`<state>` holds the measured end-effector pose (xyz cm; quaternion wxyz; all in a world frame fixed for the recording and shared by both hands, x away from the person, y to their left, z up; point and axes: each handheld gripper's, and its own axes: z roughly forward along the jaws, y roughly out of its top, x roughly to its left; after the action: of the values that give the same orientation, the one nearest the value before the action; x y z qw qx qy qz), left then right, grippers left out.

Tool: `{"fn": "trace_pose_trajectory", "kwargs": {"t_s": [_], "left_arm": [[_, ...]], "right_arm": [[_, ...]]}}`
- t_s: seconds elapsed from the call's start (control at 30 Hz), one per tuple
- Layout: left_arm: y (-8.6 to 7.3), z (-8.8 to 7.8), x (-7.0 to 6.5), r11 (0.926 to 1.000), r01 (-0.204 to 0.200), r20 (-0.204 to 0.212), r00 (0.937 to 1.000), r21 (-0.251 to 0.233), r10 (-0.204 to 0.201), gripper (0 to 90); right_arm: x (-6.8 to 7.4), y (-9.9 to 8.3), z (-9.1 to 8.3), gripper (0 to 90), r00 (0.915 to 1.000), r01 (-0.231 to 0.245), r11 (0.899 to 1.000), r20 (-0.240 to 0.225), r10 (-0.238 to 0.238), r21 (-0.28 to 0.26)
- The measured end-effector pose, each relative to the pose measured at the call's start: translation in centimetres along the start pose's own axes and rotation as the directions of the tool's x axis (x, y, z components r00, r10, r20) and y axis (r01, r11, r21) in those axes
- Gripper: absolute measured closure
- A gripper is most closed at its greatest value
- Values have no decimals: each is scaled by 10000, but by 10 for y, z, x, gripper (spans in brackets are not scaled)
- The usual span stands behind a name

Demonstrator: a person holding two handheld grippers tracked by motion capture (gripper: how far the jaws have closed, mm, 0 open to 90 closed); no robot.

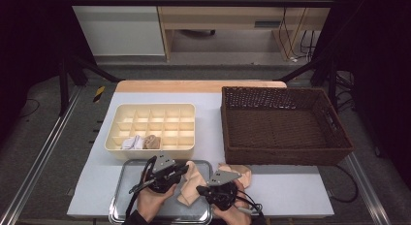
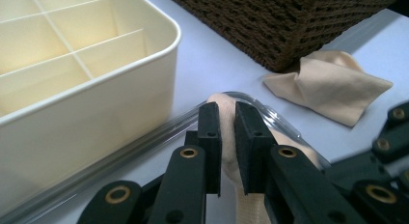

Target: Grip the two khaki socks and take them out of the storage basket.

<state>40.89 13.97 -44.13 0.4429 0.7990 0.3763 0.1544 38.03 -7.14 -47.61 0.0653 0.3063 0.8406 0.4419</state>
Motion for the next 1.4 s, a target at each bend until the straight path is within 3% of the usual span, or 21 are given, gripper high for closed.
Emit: {"fn": "trace_pose_trajectory", "kwargs": {"t_s": [0.13,0.23,0.3,0.47,0.67,0.83,1.03,1.23,1.4], "left_arm": [[-2,11,-5,9996,-154,80,9999,236,152,794],[-2,11,-3,9996,-169,47,9998,235,167,727],[-1,5,1,9999,-87,26,10000,109,87,637],[-7,-18,14,10000,56,7,10000,55,-56,575],[-29,-42,17,9993,214,33,9998,320,-215,562],[-45,-49,6,9983,103,124,9999,567,-110,574],[-56,-42,-10,9954,-241,386,9990,926,206,637],[-61,-35,-14,9933,-233,561,9983,1134,170,718],[-66,-30,-19,9904,-417,576,9978,1320,343,801]], "right_arm": [[5,-4,9,900,9990,-35,9997,-439,46,253],[3,-3,5,885,9979,-199,9998,-609,202,60],[1,0,-2,862,9984,-252,9993,-519,238,-266],[-11,7,-15,784,9995,-167,9977,250,184,-657],[-19,9,-4,702,9980,-176,9993,604,195,-331],[-21,10,7,703,9984,-150,9998,550,155,-104],[-23,8,14,773,9987,-298,9995,427,296,41],[-21,5,16,887,9991,-301,9993,292,294,240],[-20,5,14,898,9991,-332,9993,260,328,157]]}}
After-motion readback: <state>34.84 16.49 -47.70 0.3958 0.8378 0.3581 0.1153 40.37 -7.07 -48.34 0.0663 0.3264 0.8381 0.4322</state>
